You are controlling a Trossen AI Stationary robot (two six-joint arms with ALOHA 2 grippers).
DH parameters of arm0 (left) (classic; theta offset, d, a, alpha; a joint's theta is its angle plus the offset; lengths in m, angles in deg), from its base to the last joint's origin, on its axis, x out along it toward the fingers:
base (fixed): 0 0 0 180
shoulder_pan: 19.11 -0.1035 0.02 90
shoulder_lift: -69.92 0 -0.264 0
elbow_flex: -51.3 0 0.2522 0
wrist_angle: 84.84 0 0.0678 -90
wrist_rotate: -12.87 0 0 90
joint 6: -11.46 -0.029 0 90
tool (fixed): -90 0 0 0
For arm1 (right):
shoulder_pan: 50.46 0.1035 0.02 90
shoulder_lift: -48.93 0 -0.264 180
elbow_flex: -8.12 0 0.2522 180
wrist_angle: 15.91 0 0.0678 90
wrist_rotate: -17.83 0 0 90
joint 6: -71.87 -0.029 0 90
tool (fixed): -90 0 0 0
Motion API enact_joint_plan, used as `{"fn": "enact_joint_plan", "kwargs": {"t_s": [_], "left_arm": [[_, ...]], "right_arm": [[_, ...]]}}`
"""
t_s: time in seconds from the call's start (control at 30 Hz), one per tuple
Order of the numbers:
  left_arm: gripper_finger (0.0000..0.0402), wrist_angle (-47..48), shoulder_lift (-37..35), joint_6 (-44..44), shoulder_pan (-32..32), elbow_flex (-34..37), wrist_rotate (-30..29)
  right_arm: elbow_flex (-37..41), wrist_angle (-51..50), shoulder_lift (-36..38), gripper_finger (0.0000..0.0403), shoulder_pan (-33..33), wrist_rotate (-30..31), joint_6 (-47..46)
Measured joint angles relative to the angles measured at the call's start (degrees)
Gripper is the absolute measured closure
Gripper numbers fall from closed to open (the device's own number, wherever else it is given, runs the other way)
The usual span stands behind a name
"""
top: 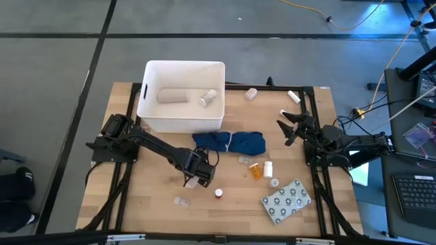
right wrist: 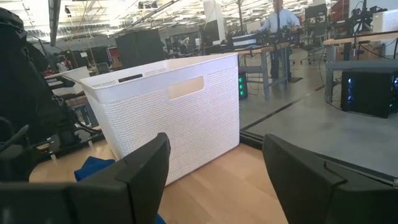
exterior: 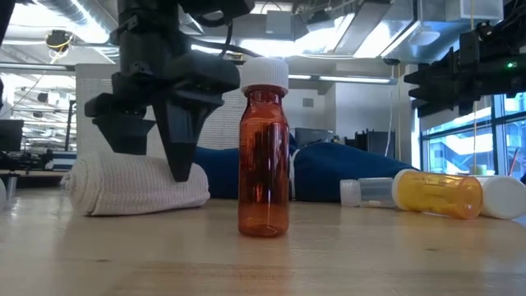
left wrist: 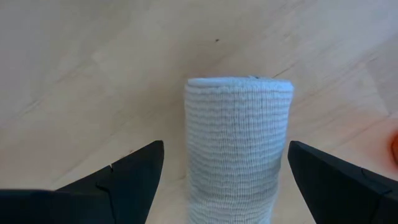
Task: Pick & place medical supplies in basket/bin
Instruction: Put the bottom white bandage into the white container
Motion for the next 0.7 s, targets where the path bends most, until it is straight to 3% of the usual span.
{"fn": "enact_joint_plan", "kwargs": {"t_s": [0.7], "left_arm": [[0.0068,0.45,0.00,0.47,0.08,0.00,-4.00]], "right_arm": [[0.00,0.00,0.02,0.0146,0.00,0.00,0.09]]}}
